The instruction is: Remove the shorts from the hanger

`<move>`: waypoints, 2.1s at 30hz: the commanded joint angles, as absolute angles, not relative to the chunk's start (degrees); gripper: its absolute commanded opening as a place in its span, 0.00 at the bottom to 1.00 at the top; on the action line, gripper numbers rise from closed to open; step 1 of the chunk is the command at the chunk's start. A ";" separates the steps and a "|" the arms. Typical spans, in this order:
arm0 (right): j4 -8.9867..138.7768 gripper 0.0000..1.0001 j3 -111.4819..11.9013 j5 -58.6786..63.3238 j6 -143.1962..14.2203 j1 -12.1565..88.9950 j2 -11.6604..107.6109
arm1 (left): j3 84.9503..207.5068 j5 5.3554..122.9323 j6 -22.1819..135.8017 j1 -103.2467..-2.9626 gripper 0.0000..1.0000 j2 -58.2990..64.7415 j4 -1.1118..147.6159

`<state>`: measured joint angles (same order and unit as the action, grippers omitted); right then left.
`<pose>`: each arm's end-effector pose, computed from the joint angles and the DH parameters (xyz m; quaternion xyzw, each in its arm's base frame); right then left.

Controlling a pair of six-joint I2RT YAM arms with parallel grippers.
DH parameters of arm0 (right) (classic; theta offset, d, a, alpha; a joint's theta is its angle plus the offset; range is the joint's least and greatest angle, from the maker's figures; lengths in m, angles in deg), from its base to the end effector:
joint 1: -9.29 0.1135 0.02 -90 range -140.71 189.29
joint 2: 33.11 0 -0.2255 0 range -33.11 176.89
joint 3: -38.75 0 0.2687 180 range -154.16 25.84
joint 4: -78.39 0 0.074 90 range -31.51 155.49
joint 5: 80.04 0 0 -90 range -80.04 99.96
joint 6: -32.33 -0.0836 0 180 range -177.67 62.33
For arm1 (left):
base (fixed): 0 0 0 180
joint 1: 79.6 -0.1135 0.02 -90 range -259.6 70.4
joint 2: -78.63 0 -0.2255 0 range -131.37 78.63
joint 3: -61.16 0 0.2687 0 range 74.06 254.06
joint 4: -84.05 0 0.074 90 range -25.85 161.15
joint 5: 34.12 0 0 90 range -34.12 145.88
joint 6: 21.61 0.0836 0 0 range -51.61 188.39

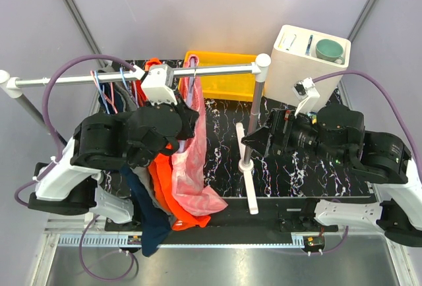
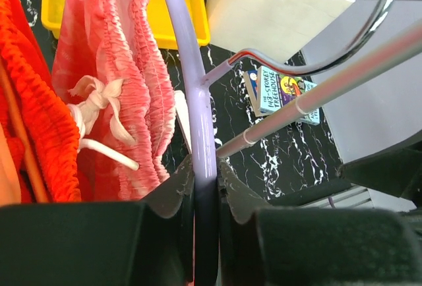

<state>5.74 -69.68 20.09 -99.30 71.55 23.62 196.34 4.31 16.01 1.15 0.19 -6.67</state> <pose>0.1102 0.1780 0.4570 -0.0977 0.8164 0.3997 0.4053 0.1011 -0.2132 0.4887 -0.0032 0.8208 -0.2352 0.5205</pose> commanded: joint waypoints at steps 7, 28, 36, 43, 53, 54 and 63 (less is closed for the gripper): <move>5.46 1.00 -68.03 24.37 -99.60 71.87 21.30 | 194.21 9.99 31.82 1.17 0.00 6.29 15.07; 4.32 1.00 -61.70 28.77 -101.00 71.87 16.64 | 170.22 26.97 41.67 1.34 0.00 17.28 36.78; -5.16 1.00 -64.41 40.96 -110.75 71.87 17.78 | 164.86 22.31 39.39 1.17 0.00 16.93 36.44; -10.27 1.00 -64.16 46.61 -117.52 71.87 19.98 | 159.32 27.56 27.81 -5.67 0.00 16.93 33.53; -6.33 0.97 -60.65 39.02 -112.44 59.68 23.93 | 161.59 34.35 26.12 -11.57 0.00 12.63 31.78; -5.01 0.97 -60.12 36.53 -109.73 54.26 24.54 | 161.77 35.74 25.59 -12.01 0.00 12.27 31.60; 3.08 0.99 -62.75 16.14 -102.24 34.10 33.33 | 162.92 43.48 22.43 -17.90 0.00 9.72 31.69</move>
<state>-2.74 -60.20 27.46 -106.43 39.90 30.60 159.22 37.91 24.56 -15.27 10.18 27.53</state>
